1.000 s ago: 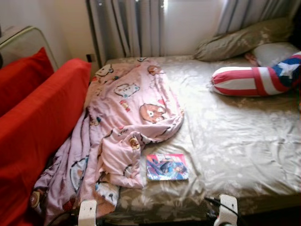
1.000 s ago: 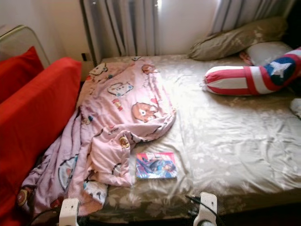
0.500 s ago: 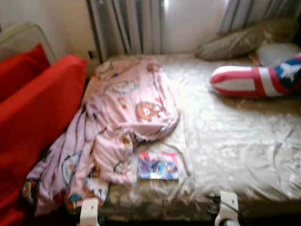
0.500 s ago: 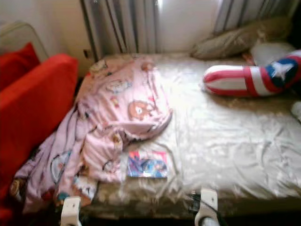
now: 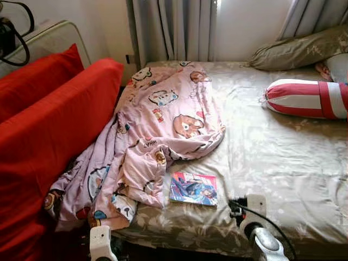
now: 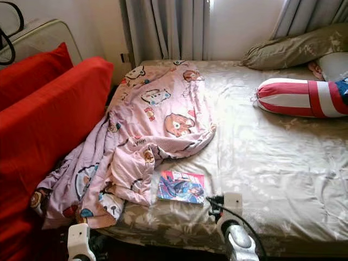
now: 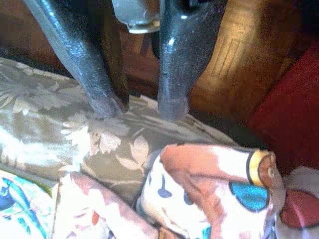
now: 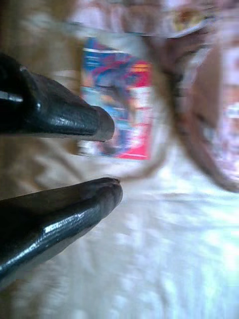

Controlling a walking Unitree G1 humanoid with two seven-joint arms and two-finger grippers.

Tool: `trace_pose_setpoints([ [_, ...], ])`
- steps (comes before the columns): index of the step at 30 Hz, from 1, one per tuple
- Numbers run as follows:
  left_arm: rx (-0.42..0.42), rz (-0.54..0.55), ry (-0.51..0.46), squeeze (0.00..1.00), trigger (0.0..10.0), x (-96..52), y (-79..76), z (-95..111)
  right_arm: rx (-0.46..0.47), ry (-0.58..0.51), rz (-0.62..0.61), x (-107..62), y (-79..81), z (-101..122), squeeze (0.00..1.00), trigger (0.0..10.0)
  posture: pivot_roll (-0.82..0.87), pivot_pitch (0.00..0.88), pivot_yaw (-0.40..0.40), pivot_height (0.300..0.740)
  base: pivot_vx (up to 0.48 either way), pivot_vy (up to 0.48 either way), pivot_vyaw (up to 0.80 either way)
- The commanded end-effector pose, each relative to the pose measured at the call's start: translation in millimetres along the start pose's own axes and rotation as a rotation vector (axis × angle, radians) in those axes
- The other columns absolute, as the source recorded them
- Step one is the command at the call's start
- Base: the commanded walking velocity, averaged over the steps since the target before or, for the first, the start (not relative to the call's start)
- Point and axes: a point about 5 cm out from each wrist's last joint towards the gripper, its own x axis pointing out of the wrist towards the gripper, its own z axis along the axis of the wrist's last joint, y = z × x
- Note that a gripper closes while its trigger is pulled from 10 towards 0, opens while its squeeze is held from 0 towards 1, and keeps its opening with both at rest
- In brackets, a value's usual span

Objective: Clean up the room

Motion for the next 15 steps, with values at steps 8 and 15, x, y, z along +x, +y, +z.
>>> trace_pose_setpoints([
  [8,0.126,-0.109,-0.488,0.0,10.0,11.3,-24.3,92,0.006,-0.077,-0.051,-8.3,-2.1,-2,0.0,10.0,0.02,0.0,0.015,0.74,0.0,0.0,0.1],
  [15,0.11,-0.115,-0.546,0.0,10.0,7.4,-32.1,101,0.019,-0.083,-0.042,-7.9,1.8,-1,0.0,10.0,0.02,0.0,0.019,0.74,0.0,0.0,0.8],
])
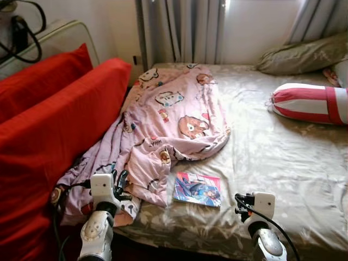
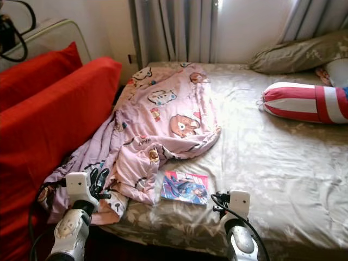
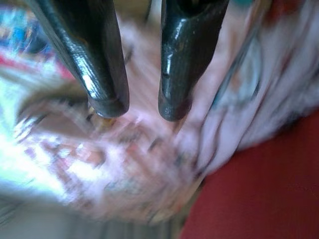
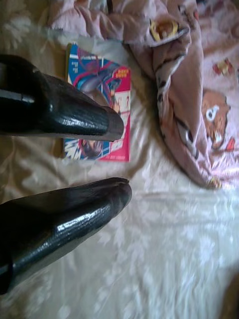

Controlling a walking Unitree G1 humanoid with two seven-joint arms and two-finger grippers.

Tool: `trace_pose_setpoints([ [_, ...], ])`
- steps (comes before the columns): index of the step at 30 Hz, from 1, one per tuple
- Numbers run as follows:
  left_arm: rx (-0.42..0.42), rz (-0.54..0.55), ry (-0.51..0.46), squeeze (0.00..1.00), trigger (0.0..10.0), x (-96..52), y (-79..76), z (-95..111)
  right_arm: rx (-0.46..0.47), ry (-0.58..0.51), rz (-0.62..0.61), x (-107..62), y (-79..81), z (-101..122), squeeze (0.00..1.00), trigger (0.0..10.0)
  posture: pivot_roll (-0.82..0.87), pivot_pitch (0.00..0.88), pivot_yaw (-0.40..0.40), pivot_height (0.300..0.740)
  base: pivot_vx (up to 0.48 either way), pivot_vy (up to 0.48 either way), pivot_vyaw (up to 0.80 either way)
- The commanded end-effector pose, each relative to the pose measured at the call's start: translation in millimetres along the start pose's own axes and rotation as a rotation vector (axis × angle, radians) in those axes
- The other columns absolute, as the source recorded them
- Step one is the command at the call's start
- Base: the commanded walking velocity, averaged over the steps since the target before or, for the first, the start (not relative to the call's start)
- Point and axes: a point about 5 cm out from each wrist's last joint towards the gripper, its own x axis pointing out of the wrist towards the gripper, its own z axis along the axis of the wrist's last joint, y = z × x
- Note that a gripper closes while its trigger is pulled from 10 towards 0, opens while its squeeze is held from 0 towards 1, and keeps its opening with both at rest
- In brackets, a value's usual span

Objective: Clean up the room

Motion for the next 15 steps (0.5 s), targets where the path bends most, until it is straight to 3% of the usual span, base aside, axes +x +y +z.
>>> trace_pose_setpoints([
  [1,-0.009,-0.012,-0.028,0.0,10.0,3.2,-8.6,9,0.0,-0.019,0.005,3.0,2.1,6,0.0,10.0,0.02,0.0,0.02,0.74,0.0,0.0,0.8],
  [12,-0.017,-0.007,-0.041,0.0,10.0,11.0,-9.2,21,0.005,-0.014,0.01,4.9,-1.9,8,0.0,10.0,0.03,0.0,0.02,0.74,0.0,0.0,0.8],
  [15,-0.017,-0.005,-0.037,0.0,10.0,10.7,-9.3,22,0.022,-0.009,0.008,4.8,-1.7,7,0.0,10.0,0.02,0.0,0.022,0.74,0.0,0.0,0.16],
])
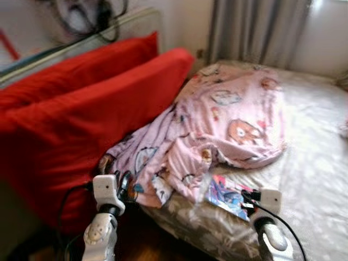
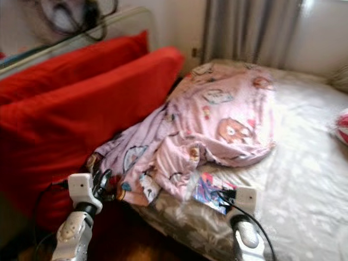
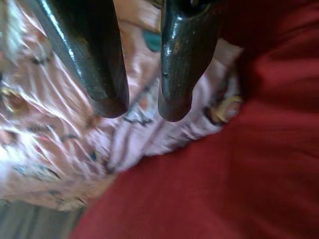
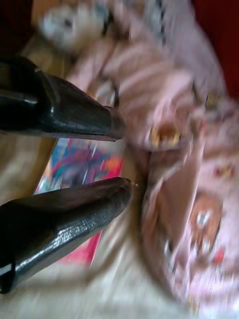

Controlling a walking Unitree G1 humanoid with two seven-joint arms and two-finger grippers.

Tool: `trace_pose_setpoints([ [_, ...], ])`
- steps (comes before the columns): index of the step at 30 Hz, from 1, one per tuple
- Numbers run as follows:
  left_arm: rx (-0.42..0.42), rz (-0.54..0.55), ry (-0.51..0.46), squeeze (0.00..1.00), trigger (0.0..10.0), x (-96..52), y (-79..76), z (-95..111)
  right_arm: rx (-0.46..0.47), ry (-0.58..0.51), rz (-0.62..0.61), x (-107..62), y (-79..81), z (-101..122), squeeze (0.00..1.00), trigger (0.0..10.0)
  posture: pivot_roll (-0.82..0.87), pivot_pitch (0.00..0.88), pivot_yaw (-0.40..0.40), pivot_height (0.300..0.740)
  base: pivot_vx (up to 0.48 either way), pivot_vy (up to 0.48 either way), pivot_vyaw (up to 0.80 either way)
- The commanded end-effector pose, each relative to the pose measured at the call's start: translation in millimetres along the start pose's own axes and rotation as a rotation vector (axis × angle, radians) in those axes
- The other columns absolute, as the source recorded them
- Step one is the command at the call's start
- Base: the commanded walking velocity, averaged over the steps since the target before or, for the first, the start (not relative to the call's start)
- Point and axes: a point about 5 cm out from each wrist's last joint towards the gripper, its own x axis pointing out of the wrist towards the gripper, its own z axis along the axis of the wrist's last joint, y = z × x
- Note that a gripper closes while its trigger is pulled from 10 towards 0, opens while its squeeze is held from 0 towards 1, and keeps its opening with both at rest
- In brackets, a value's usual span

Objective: Clean up the room

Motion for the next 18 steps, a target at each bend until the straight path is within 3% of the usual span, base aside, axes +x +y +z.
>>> trace_pose_setpoints([
  [1,-0.018,-0.007,0.003,0.0,10.0,0.7,-4.9,1.2,0.009,0.024,-0.036,-5.1,-11.6,-5.8,0.0,10.0,0.02,0.0,0.022,0.74,0.0,0.0,0.0],
  [18,-0.008,0.005,0.035,0.0,10.0,-3.2,-1.4,5.0,0.013,0.033,-0.042,-3.6,-10.9,-5.5,0.0,10.0,0.03,0.0,0.013,0.74,0.0,0.0,0.0],
])
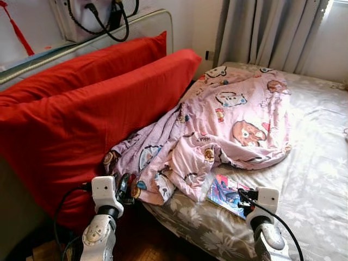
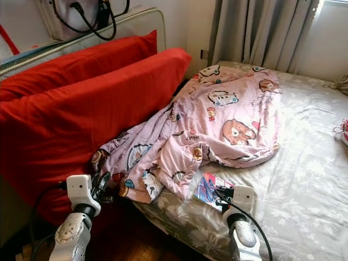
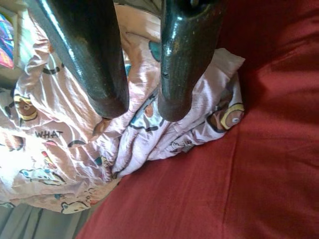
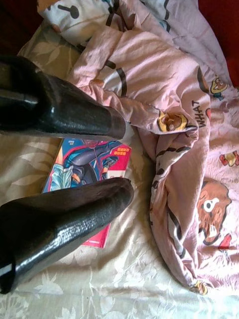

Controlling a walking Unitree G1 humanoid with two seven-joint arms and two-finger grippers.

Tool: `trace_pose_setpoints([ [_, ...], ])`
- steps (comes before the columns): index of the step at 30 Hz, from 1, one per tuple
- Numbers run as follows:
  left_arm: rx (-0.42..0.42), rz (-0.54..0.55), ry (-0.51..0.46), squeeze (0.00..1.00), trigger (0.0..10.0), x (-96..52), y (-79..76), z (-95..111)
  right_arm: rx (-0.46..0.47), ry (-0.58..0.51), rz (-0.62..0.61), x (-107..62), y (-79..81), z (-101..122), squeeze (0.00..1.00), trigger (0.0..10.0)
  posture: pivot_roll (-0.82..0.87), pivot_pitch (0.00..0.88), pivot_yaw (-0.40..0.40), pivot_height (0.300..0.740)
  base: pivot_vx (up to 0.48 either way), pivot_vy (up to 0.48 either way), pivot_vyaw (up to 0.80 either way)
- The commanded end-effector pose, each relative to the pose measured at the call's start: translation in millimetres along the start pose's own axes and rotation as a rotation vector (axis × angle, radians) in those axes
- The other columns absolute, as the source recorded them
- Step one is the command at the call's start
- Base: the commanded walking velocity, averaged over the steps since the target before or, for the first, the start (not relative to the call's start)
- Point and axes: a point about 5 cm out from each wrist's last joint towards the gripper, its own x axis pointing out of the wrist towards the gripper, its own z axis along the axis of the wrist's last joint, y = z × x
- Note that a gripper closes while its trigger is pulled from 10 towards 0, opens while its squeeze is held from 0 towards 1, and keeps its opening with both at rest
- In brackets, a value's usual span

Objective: Clean up the room

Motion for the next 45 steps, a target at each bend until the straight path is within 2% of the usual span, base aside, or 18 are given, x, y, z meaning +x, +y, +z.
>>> trace_pose_setpoints([
  [1,-0.009,0.013,0.007,0.0,10.0,-1.3,2.9,0,0.001,0.015,0.011,0.8,2.8,-1,0.0,10.0,0.03,0.0,0.013,0.74,0.0,0.0,0.0],
  [7,-0.008,0.018,0.005,0.0,10.0,-0.4,4.5,2,-0.03,0.025,0.034,0.3,5.6,-3,0.0,10.0,0.03,0.0,0.012,0.74,0.219,0.0,0.0],
  [13,-0.005,0.019,0.01,0.0,10.0,-0.5,5.9,2,-0.043,0.03,0.076,-0.1,11.3,-5,0.0,10.0,0.03,0.0,0.012,0.74,0.282,0.0,0.75],
  [23,-0.003,0.009,0.014,0.0,10.0,-0.6,3.8,1,-0.011,0.024,0.055,0.2,9.7,-4,0.0,10.0,0.03,0.0,0.01,0.74,0.286,0.0,0.0],
  [30,-0.006,-0.003,-0.001,0.0,10.0,0.4,4.0,5,-0.001,-0.009,-0.028,1.8,2.3,2,0.0,10.0,0.04,0.0,0.011,0.74,0.0,0.0,0.0],
  [36,0.018,-0.037,-0.017,0.0,10.0,0.5,-0.4,8,-0.015,-0.017,-0.018,1.9,2.9,3,0.0,10.0,0.04,0.0,0.01,0.74,0.0,0.0,0.0],
  [45,0.019,-0.041,-0.03,0.0,10.0,0.9,-2.2,11,-0.032,0.01,-0.071,3.5,-3.6,4,0.0,10.0,0.04,0.0,0.007,0.73,0.0,0.0,0.0],
])
